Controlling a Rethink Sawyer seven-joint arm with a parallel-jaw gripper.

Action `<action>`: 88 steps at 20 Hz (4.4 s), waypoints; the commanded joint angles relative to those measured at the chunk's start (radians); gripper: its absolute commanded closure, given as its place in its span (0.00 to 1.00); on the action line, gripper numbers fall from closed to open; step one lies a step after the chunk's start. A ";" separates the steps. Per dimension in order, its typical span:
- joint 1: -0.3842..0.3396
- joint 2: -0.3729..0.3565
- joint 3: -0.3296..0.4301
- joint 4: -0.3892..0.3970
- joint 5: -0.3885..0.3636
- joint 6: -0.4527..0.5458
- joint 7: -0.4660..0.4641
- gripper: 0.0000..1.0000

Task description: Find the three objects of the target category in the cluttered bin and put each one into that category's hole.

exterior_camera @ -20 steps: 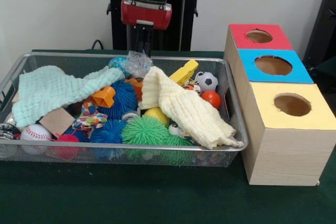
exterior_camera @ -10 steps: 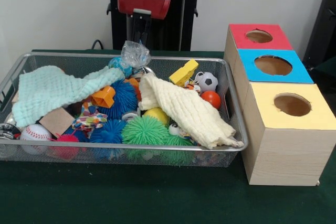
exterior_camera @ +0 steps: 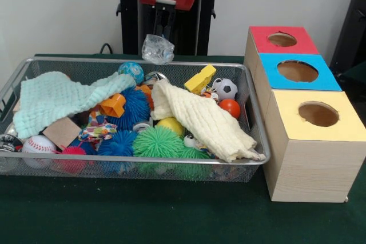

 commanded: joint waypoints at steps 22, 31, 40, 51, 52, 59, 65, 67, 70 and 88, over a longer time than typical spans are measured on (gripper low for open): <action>0.298 -0.063 -0.127 -0.004 0.225 0.215 0.254 1.00; 0.397 -0.018 -0.171 0.004 0.296 0.171 0.291 1.00; 0.504 0.010 -0.221 -0.009 0.381 0.177 0.323 1.00; 0.612 0.062 -0.266 -0.048 0.458 0.186 0.371 1.00; 0.621 0.064 -0.271 -0.051 0.464 0.190 0.375 1.00; 0.672 0.092 -0.297 -0.078 0.506 0.202 0.401 1.00; 0.714 0.115 -0.315 -0.092 0.544 0.202 0.417 1.00; 0.731 0.127 -0.323 -0.100 0.560 0.203 0.423 1.00; 0.754 0.145 -0.336 -0.116 0.583 0.207 0.429 1.00; 0.797 0.174 -0.392 -0.194 0.636 0.294 0.405 1.00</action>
